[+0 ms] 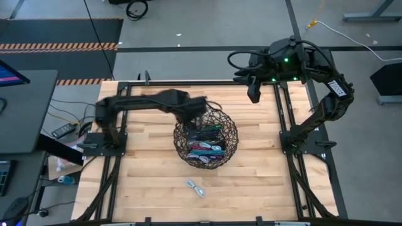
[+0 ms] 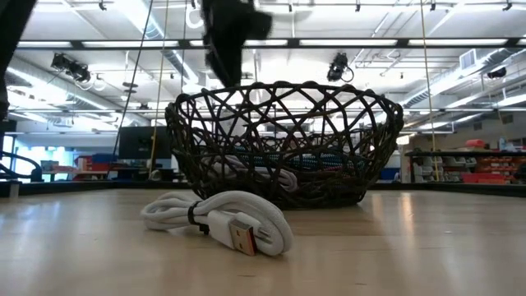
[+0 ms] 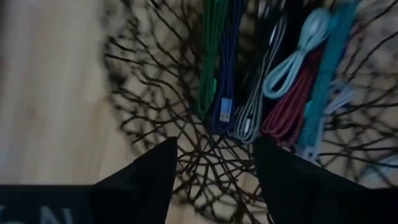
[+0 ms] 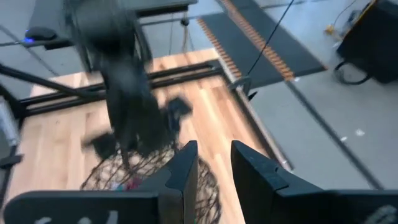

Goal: Pick and place USB-C Cables
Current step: Put the gray charger cable into the black mesh basket

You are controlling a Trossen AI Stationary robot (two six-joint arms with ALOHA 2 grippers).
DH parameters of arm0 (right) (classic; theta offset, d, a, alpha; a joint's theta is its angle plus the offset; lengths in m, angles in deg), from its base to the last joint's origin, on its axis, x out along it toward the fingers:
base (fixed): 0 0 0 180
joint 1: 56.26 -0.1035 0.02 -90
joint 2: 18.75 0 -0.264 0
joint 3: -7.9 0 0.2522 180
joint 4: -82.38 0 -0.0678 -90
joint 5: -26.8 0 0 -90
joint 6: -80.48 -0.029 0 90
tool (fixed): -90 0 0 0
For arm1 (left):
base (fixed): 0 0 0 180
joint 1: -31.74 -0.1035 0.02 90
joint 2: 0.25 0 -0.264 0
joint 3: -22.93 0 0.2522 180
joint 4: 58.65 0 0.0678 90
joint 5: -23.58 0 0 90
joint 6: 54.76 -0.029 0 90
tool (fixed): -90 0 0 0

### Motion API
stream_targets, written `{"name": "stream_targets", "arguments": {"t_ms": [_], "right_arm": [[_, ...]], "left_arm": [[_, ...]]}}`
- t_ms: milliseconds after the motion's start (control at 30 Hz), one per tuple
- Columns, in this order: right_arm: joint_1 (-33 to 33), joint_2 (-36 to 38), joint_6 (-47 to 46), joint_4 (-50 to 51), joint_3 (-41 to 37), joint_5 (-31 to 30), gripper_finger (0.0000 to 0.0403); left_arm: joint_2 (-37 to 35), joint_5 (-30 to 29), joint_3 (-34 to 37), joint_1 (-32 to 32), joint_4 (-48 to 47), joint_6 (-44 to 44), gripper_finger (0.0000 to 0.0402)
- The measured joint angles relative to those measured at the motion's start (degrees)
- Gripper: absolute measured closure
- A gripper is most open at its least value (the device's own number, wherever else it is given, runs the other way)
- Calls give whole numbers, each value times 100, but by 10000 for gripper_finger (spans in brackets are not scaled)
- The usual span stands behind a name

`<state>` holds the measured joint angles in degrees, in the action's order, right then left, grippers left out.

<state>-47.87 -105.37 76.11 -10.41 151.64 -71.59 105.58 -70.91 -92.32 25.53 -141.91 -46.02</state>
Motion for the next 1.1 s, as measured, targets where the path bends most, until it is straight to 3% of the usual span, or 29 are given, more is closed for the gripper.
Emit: {"name": "stream_targets", "arguments": {"t_ms": [167, 367, 600, 900, 1100], "right_arm": [[-151, -1, -208, 405, 0, 99, 300], [-740, -130, -493, 449, -100, 99, 305], [-1588, -375, -1282, 349, -747, 56, 309], [-2526, -888, -2876, -672, -2354, 48, 308], [-2958, -1479, -3771, -1580, -2767, 53, 306]], "left_arm": [[-1013, -316, -9, 311, 27, 346, 191], [-1954, -1529, -7, 1081, -25, 621, 191], [-2543, -2634, -7, 1816, -133, 1353, 191], [-2693, -3003, 0, 2186, -369, 1435, 191], [-2685, -2999, 0, 2226, -420, 1300, 191]]}}
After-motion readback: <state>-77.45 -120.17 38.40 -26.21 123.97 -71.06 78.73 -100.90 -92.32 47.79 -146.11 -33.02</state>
